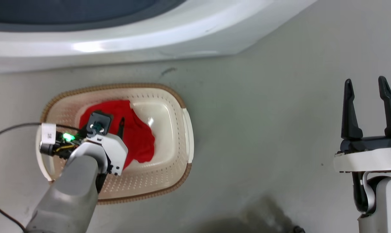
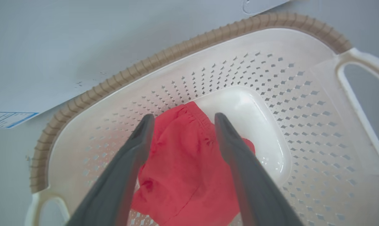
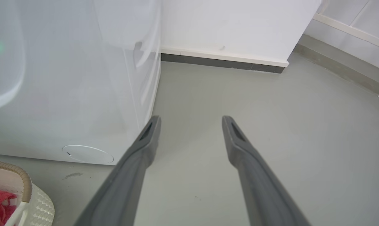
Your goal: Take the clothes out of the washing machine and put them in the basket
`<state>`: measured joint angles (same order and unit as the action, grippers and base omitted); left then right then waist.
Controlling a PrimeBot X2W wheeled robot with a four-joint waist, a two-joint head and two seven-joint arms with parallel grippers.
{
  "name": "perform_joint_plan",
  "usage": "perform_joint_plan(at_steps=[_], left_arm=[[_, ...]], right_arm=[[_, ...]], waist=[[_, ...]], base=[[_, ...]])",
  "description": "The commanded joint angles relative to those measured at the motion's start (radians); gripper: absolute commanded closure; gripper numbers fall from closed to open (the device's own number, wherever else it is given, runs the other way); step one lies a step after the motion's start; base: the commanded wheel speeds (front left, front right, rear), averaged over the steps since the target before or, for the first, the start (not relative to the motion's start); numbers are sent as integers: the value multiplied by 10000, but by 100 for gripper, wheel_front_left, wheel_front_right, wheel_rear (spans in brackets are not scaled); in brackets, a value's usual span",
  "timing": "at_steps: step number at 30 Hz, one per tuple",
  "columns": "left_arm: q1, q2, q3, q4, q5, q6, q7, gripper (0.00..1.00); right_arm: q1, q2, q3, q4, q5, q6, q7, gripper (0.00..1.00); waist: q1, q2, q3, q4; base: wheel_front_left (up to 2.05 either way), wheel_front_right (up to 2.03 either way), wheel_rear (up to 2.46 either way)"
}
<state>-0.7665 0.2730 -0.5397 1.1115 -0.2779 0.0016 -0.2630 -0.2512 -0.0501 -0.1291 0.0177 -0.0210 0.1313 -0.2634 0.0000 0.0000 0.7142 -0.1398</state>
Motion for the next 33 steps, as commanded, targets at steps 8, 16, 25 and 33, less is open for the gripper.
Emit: perform_joint_plan(at_steps=[8,16,25,33], left_arm=[[1379,23,925,-1846,-329,113,-24,0],[2608,23,1891,-4156,4,184,-26,0],[3840,15,2851,-6307,370,206,-25,0],[3386,474,3301,-6953,415,-183,-26,0]], right_arm=[[399,-4,-188,388,-224,-9,-20,0],[813,-2,-360,640,-273,-9,-20,0],[1166,-4,-339,754,-1,-10,-20,0],[1202,-2,-188,735,219,-9,-20,0]], waist=[[0,0,-2205,320],[0,0,-3410,472],[0,0,-4072,234],[0,0,-3919,-349]], base=[[0,0,0],[0,0,0],[0,0,0],[0,0,0]])
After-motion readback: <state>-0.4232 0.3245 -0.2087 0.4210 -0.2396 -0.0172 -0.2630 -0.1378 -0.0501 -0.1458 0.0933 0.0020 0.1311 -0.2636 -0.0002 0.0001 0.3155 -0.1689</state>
